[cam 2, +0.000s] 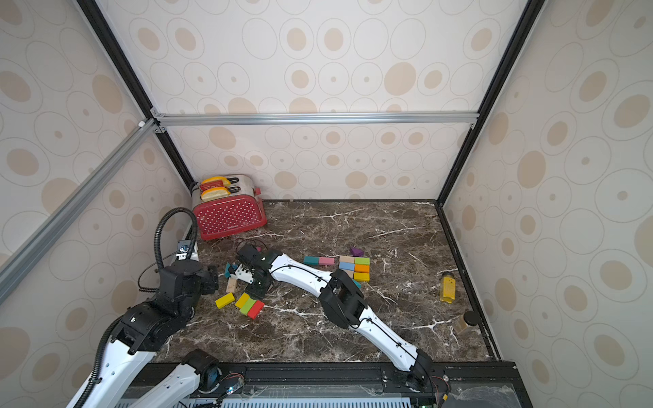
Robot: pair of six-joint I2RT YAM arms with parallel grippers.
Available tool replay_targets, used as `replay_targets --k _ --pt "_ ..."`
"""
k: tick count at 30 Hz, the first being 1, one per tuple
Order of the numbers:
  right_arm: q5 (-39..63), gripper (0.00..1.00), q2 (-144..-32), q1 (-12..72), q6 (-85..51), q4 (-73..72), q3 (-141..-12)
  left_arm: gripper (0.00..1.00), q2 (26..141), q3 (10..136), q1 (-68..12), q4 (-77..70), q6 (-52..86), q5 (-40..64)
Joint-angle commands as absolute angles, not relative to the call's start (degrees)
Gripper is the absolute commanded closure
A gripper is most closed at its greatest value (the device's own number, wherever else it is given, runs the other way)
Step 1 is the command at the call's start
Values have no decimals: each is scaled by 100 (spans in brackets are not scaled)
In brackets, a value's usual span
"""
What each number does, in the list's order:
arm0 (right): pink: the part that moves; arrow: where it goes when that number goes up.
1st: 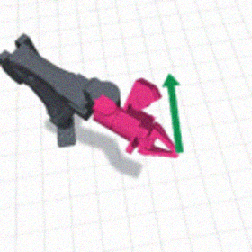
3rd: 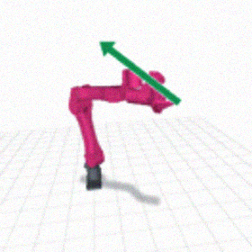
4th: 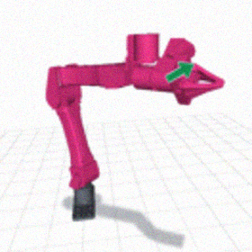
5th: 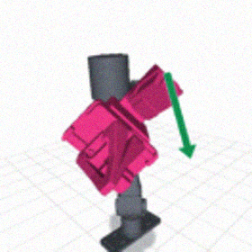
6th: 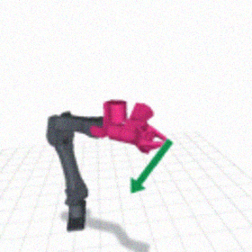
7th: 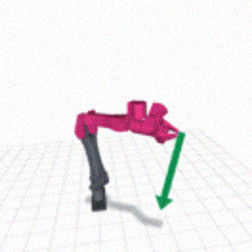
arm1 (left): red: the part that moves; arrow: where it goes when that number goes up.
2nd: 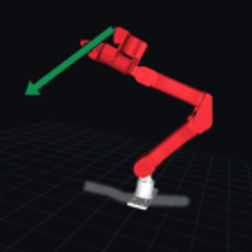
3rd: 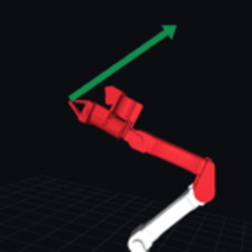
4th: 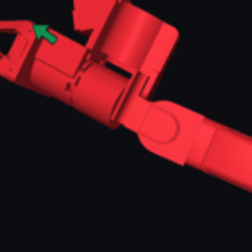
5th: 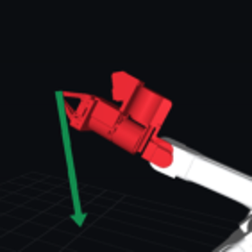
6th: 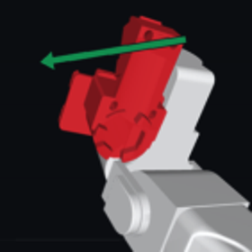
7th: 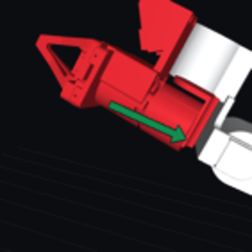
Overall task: Assemble a piece of candy with building blocks
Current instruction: Pick up the building block from the center of the board.
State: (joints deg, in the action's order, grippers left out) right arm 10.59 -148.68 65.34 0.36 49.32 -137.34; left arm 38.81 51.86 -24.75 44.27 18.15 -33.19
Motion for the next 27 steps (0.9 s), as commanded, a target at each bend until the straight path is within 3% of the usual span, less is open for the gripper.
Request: replay_targets --k 1,16,22,27 --pt "711 50 -15139 6563 117 5190 -13871 27 3885 5186 -2442 4409 1758 -3267" --pt "797 55 -15292 6565 233 4950 -13860 26 3922 5168 -2435 4353 1696 -3103" --pt "842 70 -15277 6565 449 4857 -13834 25 3896 5171 -2439 4352 1697 -3103" --pt "929 76 -14844 6565 551 4621 -13550 25 3845 5160 -2441 4354 1696 -3135"
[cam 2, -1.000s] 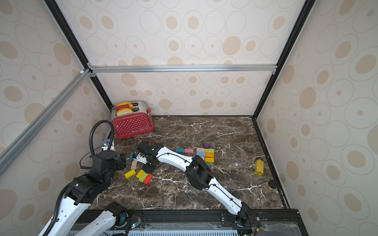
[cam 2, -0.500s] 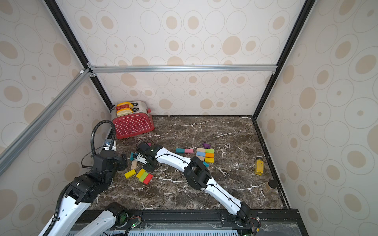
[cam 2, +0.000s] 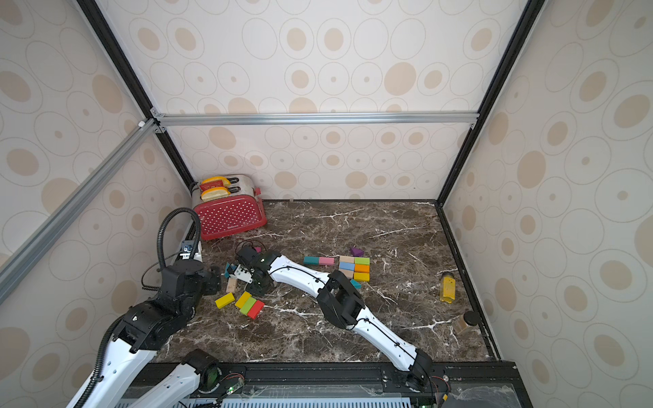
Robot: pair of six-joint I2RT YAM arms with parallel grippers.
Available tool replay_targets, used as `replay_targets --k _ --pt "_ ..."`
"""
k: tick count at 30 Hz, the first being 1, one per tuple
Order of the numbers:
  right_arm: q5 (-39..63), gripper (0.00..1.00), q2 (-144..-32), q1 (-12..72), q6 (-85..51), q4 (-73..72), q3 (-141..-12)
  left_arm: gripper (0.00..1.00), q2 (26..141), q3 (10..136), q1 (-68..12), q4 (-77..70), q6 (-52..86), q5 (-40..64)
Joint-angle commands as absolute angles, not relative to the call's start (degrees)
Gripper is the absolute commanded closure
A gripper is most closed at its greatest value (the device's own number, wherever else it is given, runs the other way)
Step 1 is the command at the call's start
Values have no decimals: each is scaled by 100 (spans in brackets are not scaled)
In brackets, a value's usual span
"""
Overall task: Assemble a piece of candy with building blocks
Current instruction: Pick up the building block from the center of the board, then assemble the building block at the center of the board.
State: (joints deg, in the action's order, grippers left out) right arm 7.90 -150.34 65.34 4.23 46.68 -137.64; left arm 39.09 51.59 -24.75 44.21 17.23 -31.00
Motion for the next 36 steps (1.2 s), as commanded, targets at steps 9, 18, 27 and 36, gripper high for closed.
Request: replay_targets --k 9,18,27,36 --pt "1195 79 -13506 6538 680 4081 -12360 25 3762 5176 -2437 4357 1719 -3200" --pt "1289 80 -11954 6133 1028 3687 -10504 25 3708 5157 -2437 4344 1731 -3148" --pt "1077 80 -10414 4989 2058 3307 -7949 25 3696 5151 -2440 4310 1724 -2990" --pt "792 81 -11185 4704 2673 3492 -8167 25 3718 5150 -2440 4300 1711 -2882"
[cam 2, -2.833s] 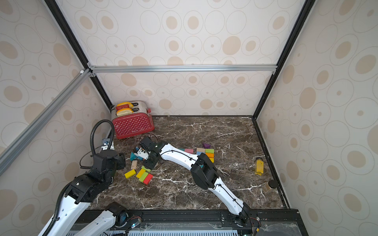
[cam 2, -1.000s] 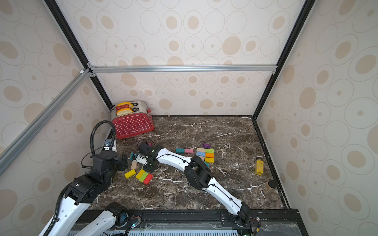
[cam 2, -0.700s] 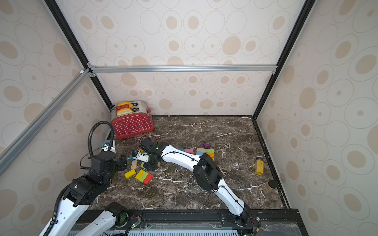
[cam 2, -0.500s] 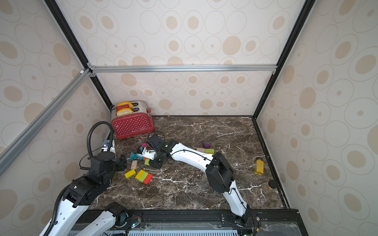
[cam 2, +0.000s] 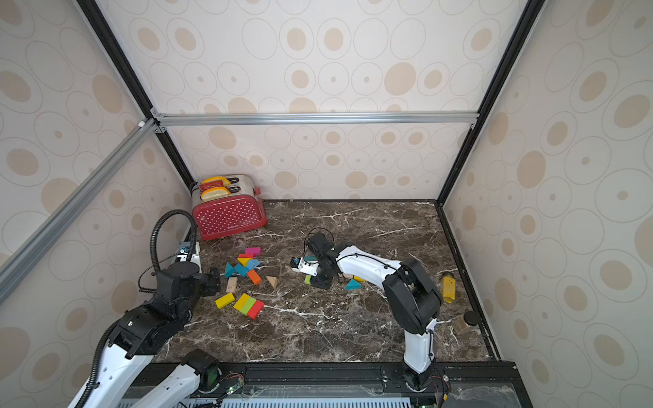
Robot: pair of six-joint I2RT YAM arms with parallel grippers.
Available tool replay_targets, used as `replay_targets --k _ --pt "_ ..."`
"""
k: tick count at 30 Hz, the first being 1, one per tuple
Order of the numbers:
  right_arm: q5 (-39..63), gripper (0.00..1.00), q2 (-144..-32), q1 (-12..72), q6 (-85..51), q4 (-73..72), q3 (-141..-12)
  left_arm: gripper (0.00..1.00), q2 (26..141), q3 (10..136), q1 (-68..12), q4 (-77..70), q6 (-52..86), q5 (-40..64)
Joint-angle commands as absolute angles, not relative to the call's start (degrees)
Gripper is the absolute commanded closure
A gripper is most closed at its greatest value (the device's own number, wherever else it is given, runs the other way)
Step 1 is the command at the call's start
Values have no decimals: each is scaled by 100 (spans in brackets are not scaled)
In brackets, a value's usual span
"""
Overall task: Assemble a piece of candy with building blocks
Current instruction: Assemble the building block at the center of the board.
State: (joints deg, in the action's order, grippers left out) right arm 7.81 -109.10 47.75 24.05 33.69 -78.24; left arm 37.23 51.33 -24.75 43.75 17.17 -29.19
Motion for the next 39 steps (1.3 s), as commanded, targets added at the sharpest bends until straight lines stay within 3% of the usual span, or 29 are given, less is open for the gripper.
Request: replay_targets --k 1,10,24,39 --pt "763 81 -11270 4706 2693 3471 -8235 25 3714 5150 -2441 4298 1708 -2881" --pt "639 81 -12051 4669 2804 3381 -8820 25 3761 5159 -2435 4322 1700 -2872" --pt "586 78 -12262 4585 2820 3331 -8943 25 3719 5151 -2442 4307 1688 -2859" --pt "650 65 -12117 4585 2733 3402 -8938 24 3771 5150 -2443 4293 1690 -2818"
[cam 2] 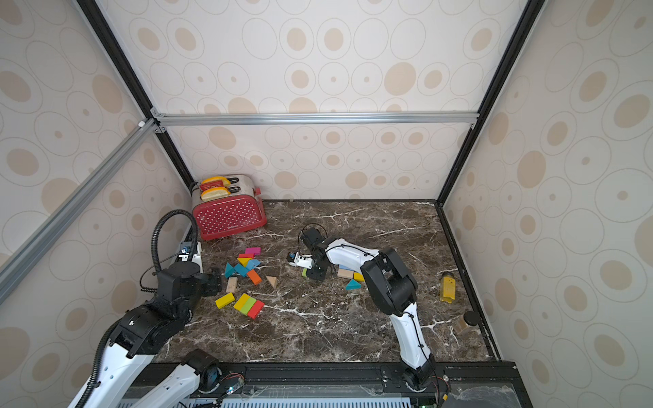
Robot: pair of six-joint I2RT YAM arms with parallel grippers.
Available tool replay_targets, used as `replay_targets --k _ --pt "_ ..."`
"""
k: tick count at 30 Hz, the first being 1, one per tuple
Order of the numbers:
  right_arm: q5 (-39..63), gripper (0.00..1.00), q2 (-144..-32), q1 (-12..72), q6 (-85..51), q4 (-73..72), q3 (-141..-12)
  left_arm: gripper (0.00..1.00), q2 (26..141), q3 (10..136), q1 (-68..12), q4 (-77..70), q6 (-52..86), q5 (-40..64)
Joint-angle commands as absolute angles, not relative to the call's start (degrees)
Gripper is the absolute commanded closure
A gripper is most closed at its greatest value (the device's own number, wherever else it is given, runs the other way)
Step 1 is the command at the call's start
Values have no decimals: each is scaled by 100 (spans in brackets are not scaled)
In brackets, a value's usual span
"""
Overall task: Assemble a piece of candy with building blocks
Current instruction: Assemble the building block at the center of the board.
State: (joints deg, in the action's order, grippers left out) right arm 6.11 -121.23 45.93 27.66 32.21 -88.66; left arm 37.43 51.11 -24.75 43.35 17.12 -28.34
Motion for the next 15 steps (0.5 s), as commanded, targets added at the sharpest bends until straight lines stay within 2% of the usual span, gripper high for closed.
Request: replay_targets --k 1,8,15 --pt "653 64 -12092 4588 2720 3410 -8938 24 3784 5150 -2433 4299 1690 -2814" --pt "679 56 -11892 4591 2650 3488 -8968 24 3793 5157 -2429 4289 1687 -2782" --pt "679 55 -11459 4624 2475 3515 -8862 24 3771 5151 -2429 4289 1684 -2772"
